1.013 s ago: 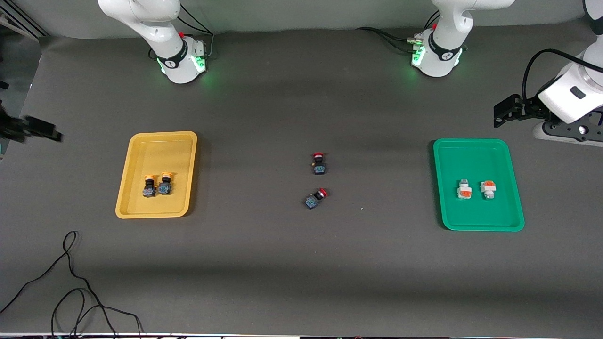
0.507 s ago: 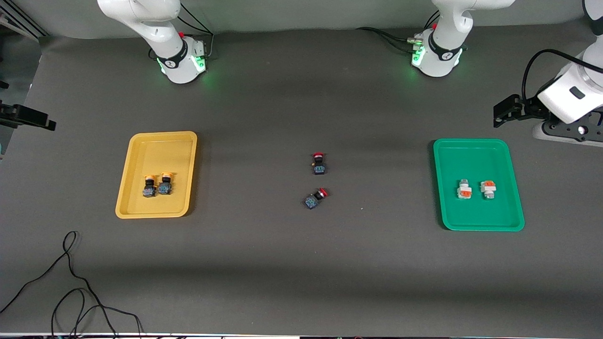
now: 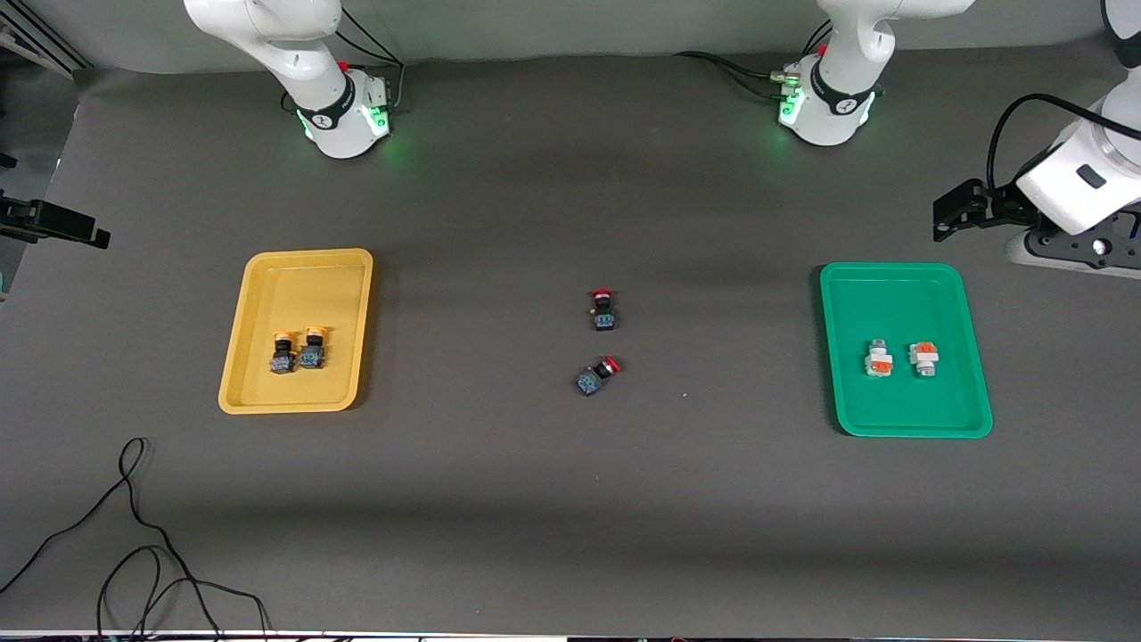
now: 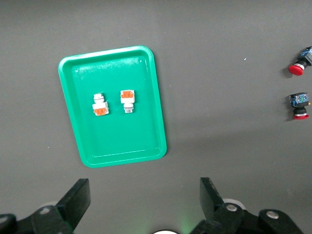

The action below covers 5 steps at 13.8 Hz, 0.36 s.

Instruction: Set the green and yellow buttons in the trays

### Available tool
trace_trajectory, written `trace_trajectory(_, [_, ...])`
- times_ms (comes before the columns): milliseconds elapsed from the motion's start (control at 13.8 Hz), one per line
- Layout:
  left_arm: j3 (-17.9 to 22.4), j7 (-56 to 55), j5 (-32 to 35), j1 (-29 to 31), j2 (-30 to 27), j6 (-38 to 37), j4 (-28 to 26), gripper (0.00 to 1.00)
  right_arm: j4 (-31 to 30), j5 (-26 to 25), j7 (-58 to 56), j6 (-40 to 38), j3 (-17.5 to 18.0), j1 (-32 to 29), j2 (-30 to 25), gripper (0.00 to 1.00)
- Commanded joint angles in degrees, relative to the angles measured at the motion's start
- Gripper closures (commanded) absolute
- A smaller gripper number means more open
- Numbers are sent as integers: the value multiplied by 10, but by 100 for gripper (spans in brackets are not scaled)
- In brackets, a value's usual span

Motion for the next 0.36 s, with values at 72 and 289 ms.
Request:
trace_trajectory(72, [-3, -1, 3, 0, -11, 7, -12, 0, -50, 9, 13, 29, 3, -1, -46, 0])
trace_trajectory(289, [-3, 0, 3, 0, -11, 8, -13, 0, -50, 9, 13, 28, 3, 0, -46, 0])
